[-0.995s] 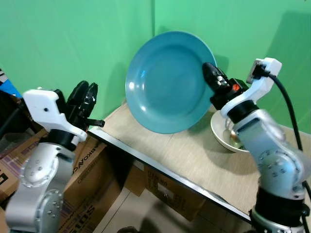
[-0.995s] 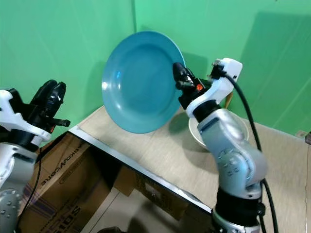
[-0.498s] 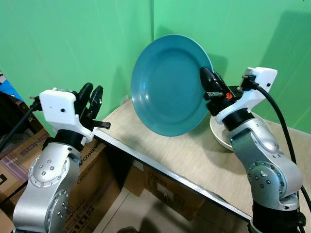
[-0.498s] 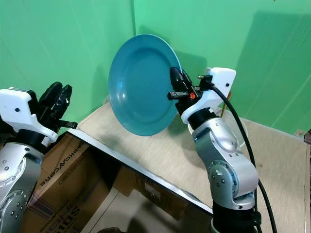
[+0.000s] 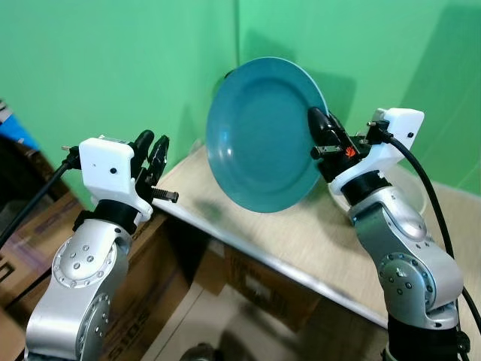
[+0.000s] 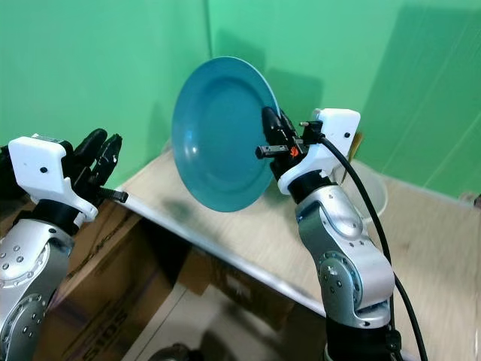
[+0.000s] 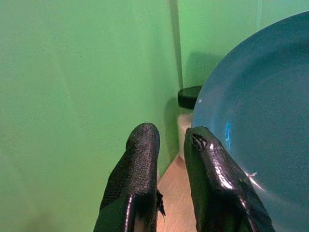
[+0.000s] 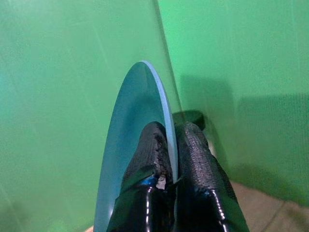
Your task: Setting the table
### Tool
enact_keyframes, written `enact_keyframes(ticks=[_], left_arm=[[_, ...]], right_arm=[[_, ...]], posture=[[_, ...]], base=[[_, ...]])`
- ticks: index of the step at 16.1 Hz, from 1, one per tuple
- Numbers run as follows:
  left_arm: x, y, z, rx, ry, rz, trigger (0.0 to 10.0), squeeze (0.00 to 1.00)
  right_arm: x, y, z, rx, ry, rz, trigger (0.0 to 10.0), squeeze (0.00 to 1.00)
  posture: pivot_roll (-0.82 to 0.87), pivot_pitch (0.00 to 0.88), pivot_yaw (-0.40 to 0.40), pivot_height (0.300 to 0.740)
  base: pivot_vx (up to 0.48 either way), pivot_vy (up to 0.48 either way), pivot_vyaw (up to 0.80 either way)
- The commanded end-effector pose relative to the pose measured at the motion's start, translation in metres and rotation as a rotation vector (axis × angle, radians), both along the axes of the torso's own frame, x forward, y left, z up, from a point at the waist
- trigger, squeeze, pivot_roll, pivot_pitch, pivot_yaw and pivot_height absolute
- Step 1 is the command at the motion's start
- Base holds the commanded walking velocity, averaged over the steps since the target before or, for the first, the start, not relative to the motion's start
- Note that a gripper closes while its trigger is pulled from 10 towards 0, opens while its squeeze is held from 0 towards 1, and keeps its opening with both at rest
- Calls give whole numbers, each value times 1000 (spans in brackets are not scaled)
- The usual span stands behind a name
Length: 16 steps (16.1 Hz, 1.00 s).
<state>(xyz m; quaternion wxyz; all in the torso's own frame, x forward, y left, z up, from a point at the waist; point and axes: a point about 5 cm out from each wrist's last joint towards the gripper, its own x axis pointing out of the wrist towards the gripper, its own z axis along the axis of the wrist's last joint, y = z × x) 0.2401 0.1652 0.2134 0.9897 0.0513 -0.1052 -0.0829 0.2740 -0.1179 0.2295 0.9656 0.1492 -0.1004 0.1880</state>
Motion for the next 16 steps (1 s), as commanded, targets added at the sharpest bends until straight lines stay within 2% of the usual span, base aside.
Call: enact_keyframes(ticks=[1,8,16], left_arm=[[1,-1,-1,18,11,1,10000,0],[4,1,1,19,7,9,10000,0],[6,-3,-2,6,7,1,10000,0]], right_arm=[[-2,3,8,21,-46,9,10000,0],[-4,4,11,29,-58,25,10000,0],[-4,3,7,-1,-40,42,10000,0]], posture=[[-1,0,46,740],[-5,0,47,740],[-28,0,25,740]], base=[[-255,0,0],[-251,0,0],[0,0,0]])
